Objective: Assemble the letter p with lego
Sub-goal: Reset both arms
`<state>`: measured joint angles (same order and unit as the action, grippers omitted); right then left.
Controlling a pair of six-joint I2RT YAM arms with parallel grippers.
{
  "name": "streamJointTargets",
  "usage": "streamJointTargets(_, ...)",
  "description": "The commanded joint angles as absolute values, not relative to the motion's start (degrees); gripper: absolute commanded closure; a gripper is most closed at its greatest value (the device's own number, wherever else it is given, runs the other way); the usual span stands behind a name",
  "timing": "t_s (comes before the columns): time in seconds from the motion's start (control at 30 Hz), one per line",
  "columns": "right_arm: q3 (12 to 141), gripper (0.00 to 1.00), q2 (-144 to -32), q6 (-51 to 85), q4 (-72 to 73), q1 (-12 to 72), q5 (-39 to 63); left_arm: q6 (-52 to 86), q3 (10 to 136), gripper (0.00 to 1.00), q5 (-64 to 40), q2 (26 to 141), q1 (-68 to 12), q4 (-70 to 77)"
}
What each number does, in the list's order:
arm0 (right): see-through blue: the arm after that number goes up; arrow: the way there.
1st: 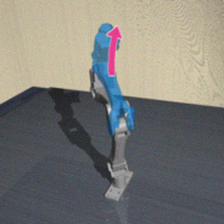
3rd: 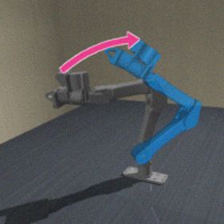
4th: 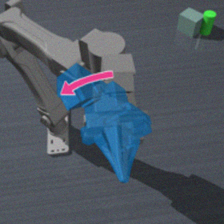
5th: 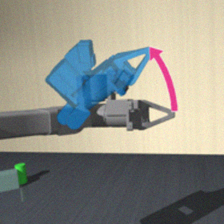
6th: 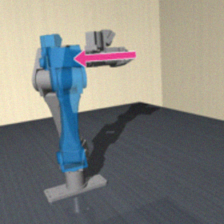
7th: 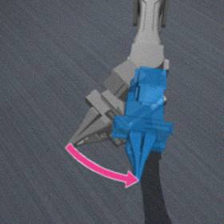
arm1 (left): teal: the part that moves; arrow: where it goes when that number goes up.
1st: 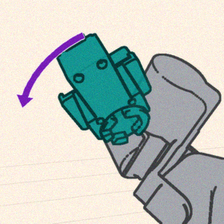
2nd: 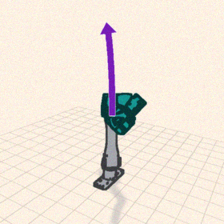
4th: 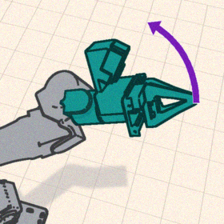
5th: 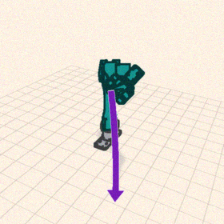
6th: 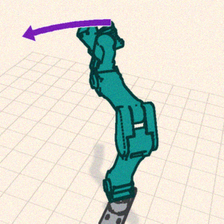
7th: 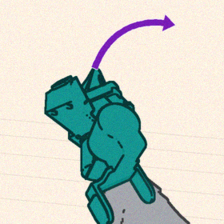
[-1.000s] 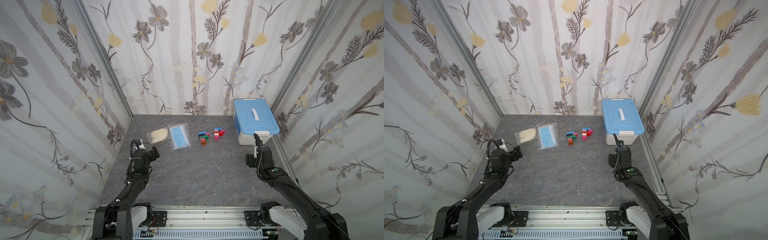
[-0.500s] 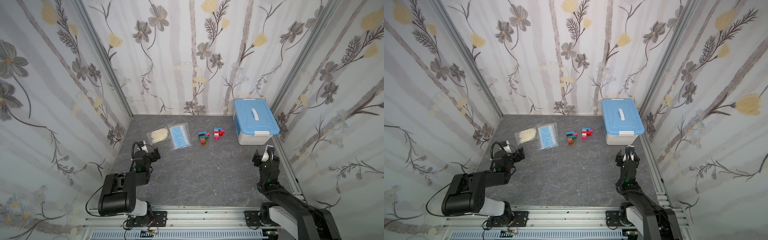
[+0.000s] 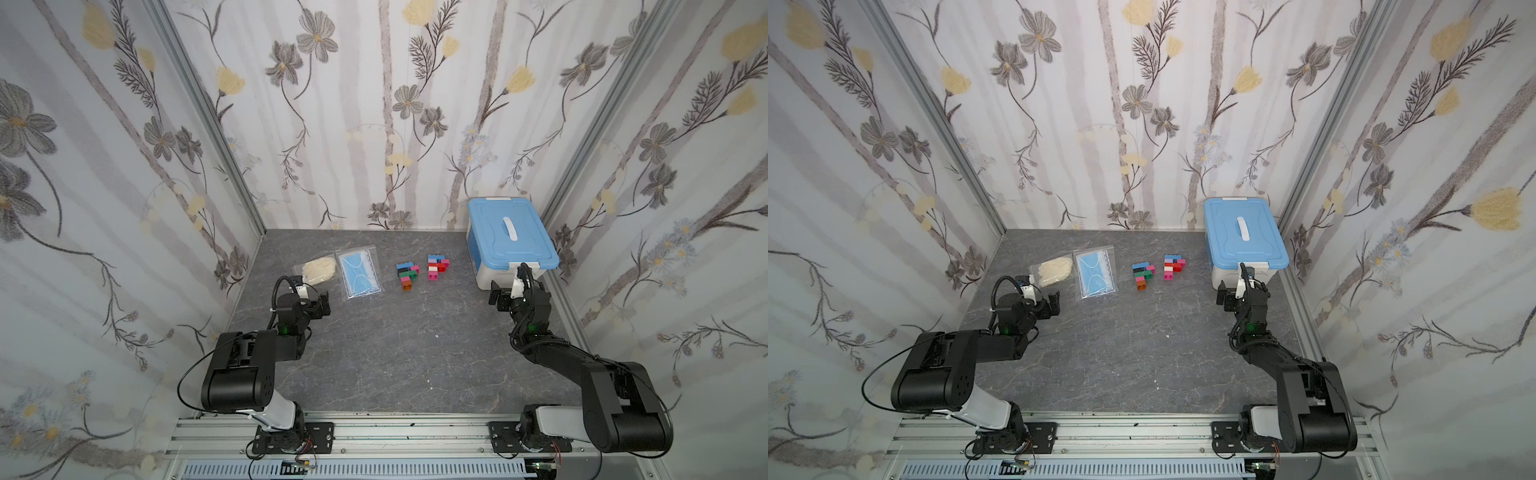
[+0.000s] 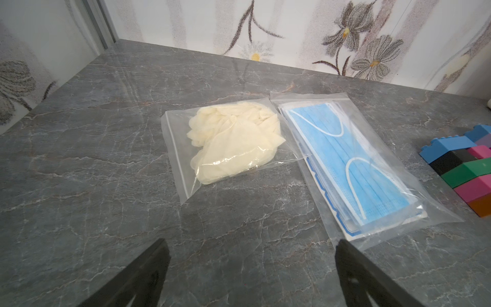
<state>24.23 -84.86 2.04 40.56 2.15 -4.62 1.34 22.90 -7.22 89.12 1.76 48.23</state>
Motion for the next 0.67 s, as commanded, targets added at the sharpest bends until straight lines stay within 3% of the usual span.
streamJointTargets(0.0, 24.8, 0.01, -84.9, 1.2, 40.8, 2.2, -3.2, -0.1, 23.1, 0.00, -7.0, 89.1, 1.8, 49.5)
streamJointTargets(0.63, 24.8, 0.01, -84.7, 1.1, 40.7, 2.2, -3.1, 0.0, 23.3, 0.00, -6.9, 89.3, 1.8, 49.5)
